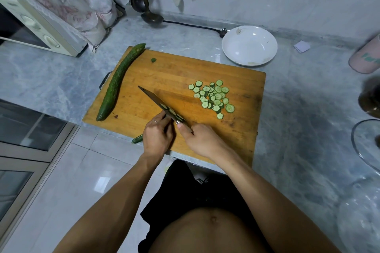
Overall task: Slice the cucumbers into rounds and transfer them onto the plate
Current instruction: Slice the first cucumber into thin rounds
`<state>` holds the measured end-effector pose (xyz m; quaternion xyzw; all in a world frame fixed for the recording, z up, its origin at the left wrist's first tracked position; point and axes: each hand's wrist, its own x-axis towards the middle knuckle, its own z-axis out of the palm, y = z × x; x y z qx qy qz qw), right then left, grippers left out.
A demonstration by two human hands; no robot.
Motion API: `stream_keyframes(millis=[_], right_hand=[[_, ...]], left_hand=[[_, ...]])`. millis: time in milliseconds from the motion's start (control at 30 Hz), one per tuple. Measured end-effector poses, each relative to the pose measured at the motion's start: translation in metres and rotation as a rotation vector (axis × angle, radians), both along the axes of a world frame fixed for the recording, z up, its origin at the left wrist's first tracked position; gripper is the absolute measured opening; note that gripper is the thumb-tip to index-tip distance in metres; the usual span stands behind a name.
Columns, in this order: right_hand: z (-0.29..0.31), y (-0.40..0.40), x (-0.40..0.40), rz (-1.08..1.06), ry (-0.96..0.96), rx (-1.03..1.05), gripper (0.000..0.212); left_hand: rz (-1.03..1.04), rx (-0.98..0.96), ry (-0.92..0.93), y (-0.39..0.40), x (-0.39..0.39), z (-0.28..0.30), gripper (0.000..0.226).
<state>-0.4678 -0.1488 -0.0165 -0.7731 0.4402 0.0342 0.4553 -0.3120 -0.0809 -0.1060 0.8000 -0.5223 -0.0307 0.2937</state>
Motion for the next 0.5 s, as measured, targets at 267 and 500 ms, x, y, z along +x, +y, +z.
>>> stream_keyframes(millis=[267,500], right_hand=[[0.001,-0.021,-0.026,-0.098,-0.051,0.068,0.067],[0.002,-0.039,-0.06,-0.055,-0.066,-0.155,0.061]], left_hand=[[-0.043,0.051,0.068,0.003,0.004,0.01,0.033],[-0.015,-0.015,0.082,-0.001,0.001,0.032,0.03]])
